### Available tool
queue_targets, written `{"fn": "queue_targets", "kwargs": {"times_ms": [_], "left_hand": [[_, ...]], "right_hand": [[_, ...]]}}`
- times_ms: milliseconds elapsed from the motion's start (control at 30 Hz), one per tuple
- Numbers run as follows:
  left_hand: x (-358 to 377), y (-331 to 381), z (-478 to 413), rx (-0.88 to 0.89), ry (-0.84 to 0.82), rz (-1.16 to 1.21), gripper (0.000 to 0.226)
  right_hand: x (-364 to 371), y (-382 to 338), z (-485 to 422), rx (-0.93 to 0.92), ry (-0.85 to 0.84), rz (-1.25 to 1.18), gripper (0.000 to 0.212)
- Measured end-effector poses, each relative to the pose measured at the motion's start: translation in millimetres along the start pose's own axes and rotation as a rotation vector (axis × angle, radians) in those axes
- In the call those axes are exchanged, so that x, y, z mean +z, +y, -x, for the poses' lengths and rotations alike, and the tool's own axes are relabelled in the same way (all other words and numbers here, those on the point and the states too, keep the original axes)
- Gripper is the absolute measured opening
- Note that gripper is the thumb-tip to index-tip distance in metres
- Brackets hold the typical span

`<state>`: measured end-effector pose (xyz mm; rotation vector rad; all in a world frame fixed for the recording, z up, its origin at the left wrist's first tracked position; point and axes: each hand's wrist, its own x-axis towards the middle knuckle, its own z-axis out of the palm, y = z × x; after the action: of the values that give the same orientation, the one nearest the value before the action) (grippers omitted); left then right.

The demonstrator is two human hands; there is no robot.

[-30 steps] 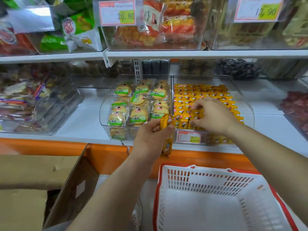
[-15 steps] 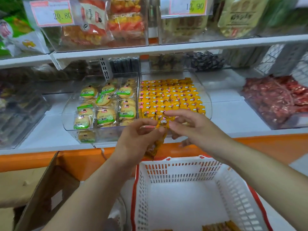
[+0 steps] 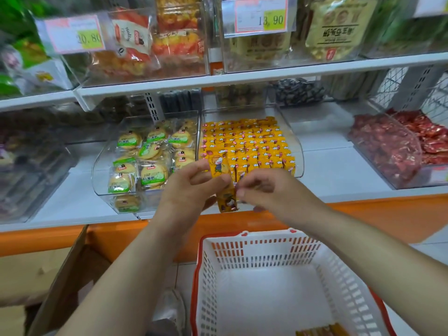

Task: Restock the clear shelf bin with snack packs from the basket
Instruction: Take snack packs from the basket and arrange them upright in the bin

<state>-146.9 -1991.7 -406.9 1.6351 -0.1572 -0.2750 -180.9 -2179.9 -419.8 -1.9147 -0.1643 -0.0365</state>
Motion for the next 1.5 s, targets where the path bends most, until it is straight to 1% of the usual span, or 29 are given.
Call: {"fn": "queue_targets", "kwargs": {"times_ms": [33, 67, 133, 167, 200, 267, 300, 400, 433, 500, 533, 600, 700, 800, 900, 1000, 1067, 1100, 1167, 1233, 1300, 1333, 1400, 1433, 1467, 1500], "left_hand": [[2, 0, 1, 0.000, -0.004, -0.019, 0.086], [4, 0, 1, 0.009, -0.005, -0.049, 0.073], [8, -1, 1, 0.043, 0.012, -0.116, 0.052], [9, 0, 0, 0.054, 0.028, -0.147, 0.047], [10, 2, -2, 0.070, 0.033, -0.179, 0.042], [6, 4, -8, 0.119, 0.008, -0.267, 0.030], [3, 6, -14, 0.137, 0.004, -0.320, 0.028], [-14, 4, -34, 0.139, 0.068, -0.450, 0.036], [-21, -1, -40, 0.146, 0.108, -0.506, 0.041], [-37, -17, -52, 0.144, 0.183, -0.692, 0.053], [-44, -26, -57, 0.123, 0.194, -0.767, 0.059], [-53, -41, -65, 0.059, 0.153, -0.821, 0.065], [-52, -53, -72, 0.049, 0.072, -0.937, 0.063], [-50, -58, -77, 0.071, 0.092, -1.008, 0.063], [-47, -61, -78, 0.079, 0.140, -1.063, 0.058], [-43, -64, -78, 0.098, 0.177, -1.077, 0.052], [-42, -65, -77, 0.103, 0.200, -1.080, 0.052], [-42, -66, -77, 0.104, 0.204, -1.076, 0.052], [-41, -64, -76, 0.094, 0.191, -1.066, 0.051], [-41, -59, -74, 0.073, 0.164, -1.050, 0.052], [-42, -50, -69, 0.069, 0.166, -1.038, 0.054], [-43, -44, -64, 0.090, 0.193, -1.030, 0.057], [-40, -36, -51, 0.187, 0.264, -0.995, 0.057], [-36, -35, -42, 0.240, 0.277, -0.959, 0.052], [-30, -36, -32, 0.273, 0.255, -0.920, 0.047], [-21, -41, -20, 0.283, 0.192, -0.897, 0.041]], "right_hand": [[-1, -1, -3, -0.008, 0.057, -0.036, 0.006], [-4, -2, -5, -0.012, 0.090, -0.083, 0.014], [-8, -6, -11, -0.026, 0.065, -0.147, 0.032], [-8, -8, -14, -0.035, 0.038, -0.145, 0.036], [-9, -9, -18, -0.050, 0.030, -0.109, 0.034], [-10, -9, -29, -0.086, 0.068, 0.010, 0.025], [-10, -9, -35, -0.095, 0.088, 0.060, 0.023], [-10, -4, -58, -0.093, 0.138, 0.129, 0.025], [-9, -2, -67, -0.105, 0.183, 0.167, 0.024], [-3, 5, -87, -0.126, 0.282, 0.219, 0.023], [0, 9, -97, -0.121, 0.312, 0.216, 0.023], [8, 16, -114, -0.093, 0.322, 0.194, 0.023], [15, 26, -130, -0.064, 0.288, 0.222, 0.023], [14, 31, -136, -0.073, 0.225, 0.293, 0.026], [20, 28, -139, -0.137, 0.102, 0.466, 0.026], [34, 28, -148, -0.198, 0.046, 0.787, 0.023], [39, 32, -155, -0.172, 0.029, 0.972, 0.021], [40, 36, -157, -0.140, -0.003, 1.004, 0.020], [42, 39, -157, -0.085, -0.052, 0.989, 0.022], [41, 37, -152, -0.071, -0.057, 0.985, 0.027], [34, 31, -141, -0.078, -0.015, 0.979, 0.032], [28, 28, -133, -0.092, 0.030, 0.951, 0.031], [13, 25, -109, -0.140, 0.125, 0.841, 0.022], [5, 26, -92, -0.161, 0.144, 0.769, 0.017], [-2, 28, -74, -0.173, 0.141, 0.691, 0.013], [-7, 32, -55, -0.170, 0.123, 0.618, 0.010]]}}
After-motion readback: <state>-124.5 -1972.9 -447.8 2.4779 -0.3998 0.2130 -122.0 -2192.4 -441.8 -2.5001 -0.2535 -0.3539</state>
